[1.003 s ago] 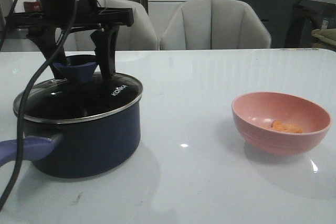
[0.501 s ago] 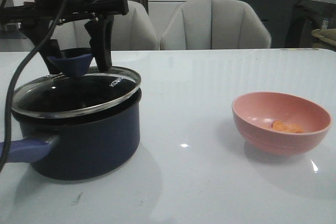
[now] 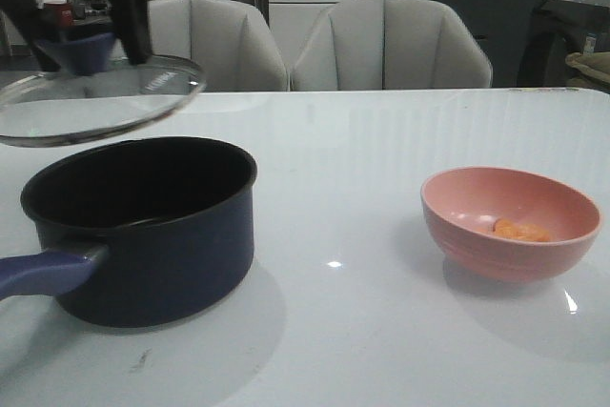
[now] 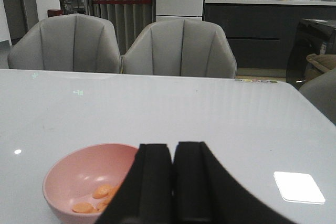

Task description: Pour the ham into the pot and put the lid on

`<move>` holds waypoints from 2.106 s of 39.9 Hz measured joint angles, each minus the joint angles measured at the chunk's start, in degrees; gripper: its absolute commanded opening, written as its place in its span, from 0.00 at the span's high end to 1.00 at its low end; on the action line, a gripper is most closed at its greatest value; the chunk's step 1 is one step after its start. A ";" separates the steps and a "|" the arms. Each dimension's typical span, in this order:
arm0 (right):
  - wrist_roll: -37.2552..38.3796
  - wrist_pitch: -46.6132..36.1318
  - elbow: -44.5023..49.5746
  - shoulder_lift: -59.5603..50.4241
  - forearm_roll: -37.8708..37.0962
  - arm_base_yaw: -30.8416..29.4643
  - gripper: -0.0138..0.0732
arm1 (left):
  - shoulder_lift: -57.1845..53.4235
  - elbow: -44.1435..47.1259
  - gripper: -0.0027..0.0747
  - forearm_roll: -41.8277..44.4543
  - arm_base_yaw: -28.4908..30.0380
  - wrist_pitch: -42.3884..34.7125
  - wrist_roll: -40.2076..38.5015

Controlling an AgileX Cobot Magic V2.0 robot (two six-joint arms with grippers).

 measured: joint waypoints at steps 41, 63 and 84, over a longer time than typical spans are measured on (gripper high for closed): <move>0.00 0.00 0.00 0.00 0.00 0.00 0.68 | 1.78 26.48 0.63 -0.91 22.25 -17.94 13.52; 0.00 0.42 0.00 0.00 0.00 0.00 0.68 | 4.57 24.23 0.30 -3.89 22.25 -15.97 18.26; 0.00 0.50 0.00 0.00 0.00 0.00 0.68 | -22.00 30.77 0.30 -5.13 22.25 -18.02 22.37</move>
